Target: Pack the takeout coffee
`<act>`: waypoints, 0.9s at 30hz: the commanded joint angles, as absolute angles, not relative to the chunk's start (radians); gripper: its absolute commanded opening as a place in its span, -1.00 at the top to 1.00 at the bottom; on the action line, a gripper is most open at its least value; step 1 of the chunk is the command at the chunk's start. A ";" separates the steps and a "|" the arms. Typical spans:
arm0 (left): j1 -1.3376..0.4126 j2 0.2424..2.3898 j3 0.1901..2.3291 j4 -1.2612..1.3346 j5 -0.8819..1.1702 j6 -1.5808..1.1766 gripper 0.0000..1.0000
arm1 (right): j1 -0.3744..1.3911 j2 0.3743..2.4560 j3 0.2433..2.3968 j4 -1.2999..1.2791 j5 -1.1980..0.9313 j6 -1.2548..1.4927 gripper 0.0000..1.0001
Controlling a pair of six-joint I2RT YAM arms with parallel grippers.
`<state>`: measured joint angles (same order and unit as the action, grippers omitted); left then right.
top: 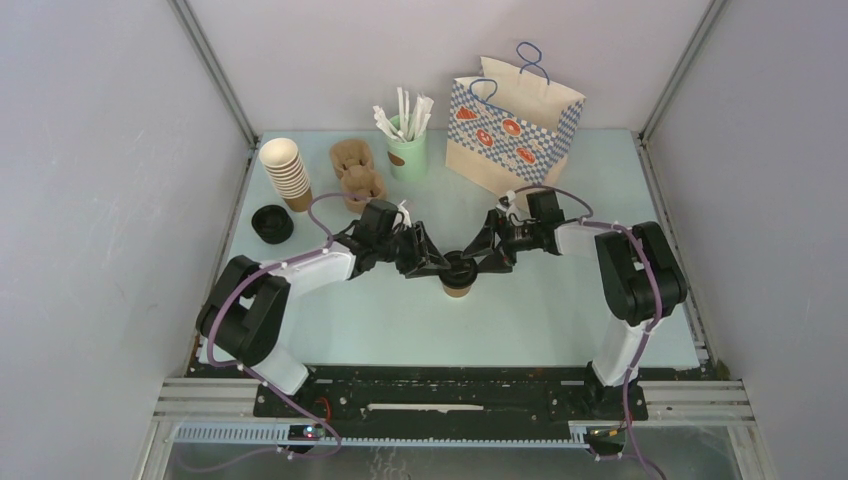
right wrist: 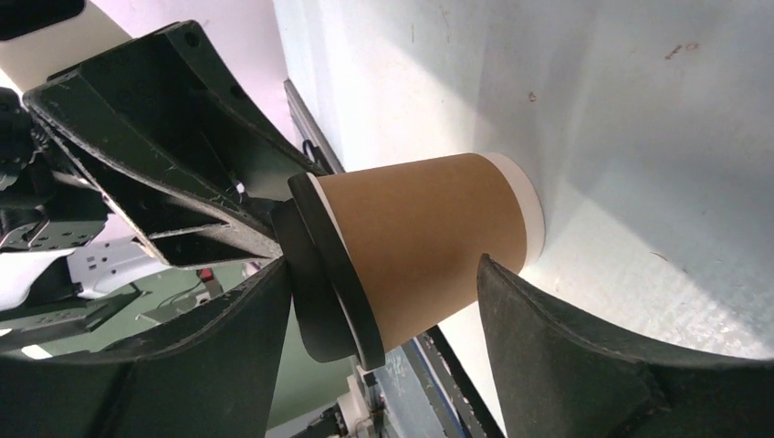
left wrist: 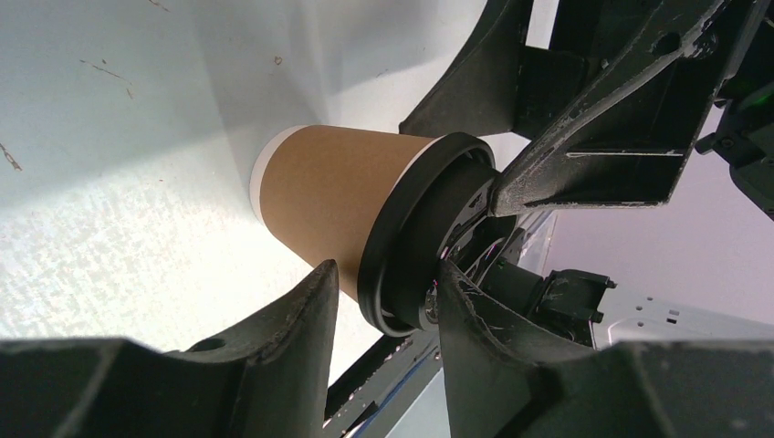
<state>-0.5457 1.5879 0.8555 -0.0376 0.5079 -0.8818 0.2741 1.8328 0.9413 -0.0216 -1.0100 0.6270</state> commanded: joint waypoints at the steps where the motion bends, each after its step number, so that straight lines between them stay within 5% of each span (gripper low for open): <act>1: -0.558 1.664 0.787 -0.294 0.312 -0.783 0.06 | 0.261 1.895 0.865 0.010 -0.908 0.653 -0.53; 9: -0.557 1.667 0.726 -0.257 0.313 -0.795 0.06 | 0.270 1.881 0.704 -0.009 -0.650 0.714 -0.32; 19: -0.558 1.646 0.770 -0.286 0.316 -0.788 0.06 | 0.270 1.582 0.775 -0.055 -0.897 0.676 -0.98; 27: -0.558 1.658 0.780 -0.283 0.321 -0.781 0.06 | 0.309 1.686 0.715 0.051 -0.850 0.676 -0.75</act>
